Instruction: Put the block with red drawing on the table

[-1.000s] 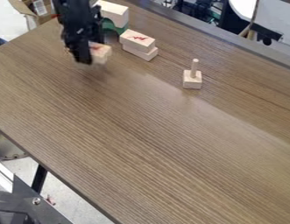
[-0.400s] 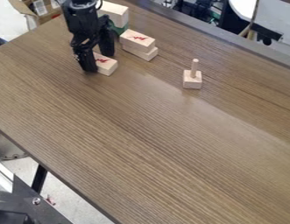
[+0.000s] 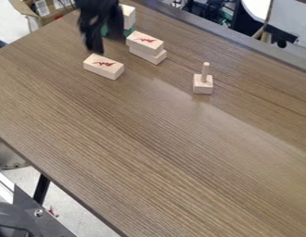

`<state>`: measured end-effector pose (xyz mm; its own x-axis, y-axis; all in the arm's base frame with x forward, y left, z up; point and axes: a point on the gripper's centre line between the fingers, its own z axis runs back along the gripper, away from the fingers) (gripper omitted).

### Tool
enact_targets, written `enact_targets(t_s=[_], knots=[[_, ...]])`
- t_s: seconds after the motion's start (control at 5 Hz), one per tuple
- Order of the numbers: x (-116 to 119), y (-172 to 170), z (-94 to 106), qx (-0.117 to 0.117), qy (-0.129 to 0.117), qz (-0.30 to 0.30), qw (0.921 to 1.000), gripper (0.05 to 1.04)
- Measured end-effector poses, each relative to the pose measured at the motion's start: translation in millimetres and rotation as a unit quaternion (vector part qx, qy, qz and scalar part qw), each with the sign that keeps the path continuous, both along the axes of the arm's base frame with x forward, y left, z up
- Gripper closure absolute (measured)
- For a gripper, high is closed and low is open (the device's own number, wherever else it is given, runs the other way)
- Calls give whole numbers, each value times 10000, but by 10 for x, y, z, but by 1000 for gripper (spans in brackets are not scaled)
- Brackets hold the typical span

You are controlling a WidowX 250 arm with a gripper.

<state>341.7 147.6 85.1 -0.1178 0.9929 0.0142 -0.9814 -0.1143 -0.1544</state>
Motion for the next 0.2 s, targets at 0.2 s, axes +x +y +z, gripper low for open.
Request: enact_targets(t_s=[0.2], knots=[[106,-124,239,292,-127,-298,9991,85]])
